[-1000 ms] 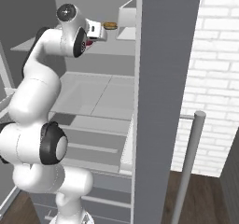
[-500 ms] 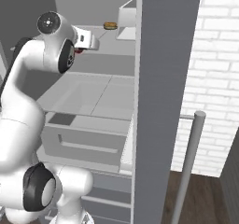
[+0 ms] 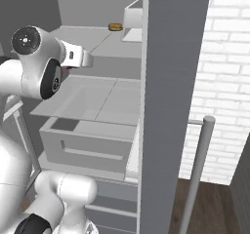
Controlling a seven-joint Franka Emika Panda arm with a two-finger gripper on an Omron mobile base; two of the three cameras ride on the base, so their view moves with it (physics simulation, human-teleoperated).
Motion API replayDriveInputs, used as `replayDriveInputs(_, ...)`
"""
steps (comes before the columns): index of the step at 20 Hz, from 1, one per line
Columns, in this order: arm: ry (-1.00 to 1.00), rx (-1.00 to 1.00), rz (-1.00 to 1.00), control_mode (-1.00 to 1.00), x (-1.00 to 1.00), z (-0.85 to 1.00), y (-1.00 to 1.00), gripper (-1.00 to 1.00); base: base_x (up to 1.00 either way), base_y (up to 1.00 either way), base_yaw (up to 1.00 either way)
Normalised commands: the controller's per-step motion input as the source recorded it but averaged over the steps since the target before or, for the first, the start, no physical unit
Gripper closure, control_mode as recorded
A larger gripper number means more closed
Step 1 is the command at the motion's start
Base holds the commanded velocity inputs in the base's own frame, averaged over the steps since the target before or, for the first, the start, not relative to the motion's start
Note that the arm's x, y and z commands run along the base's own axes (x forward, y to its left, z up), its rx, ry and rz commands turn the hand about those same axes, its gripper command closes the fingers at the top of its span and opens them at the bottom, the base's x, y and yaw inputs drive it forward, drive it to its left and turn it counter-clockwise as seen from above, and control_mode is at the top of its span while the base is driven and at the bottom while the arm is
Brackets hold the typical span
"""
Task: Take the strawberry from the fridge and place it on top of the pancake, located on the dining counter.
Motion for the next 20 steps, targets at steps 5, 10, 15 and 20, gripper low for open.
replayDriveInputs(5,0.06,0.0,0.0,-1.0,-0.58,0.0,0.0,1.0,0.0,0.0,0.0)
replayDriveInputs(10,0.05,0.0,0.0,-1.0,-0.15,-0.03,0.0,1.0,0.0,0.0,0.0)
replayDriveInputs(15,0.0,0.0,0.0,-1.0,-0.07,-0.05,0.02,1.0,0.0,0.0,0.0)
replayDriveInputs(20,-0.02,0.0,0.0,1.0,-0.55,-0.17,0.0,1.0,-0.2,0.0,0.0)
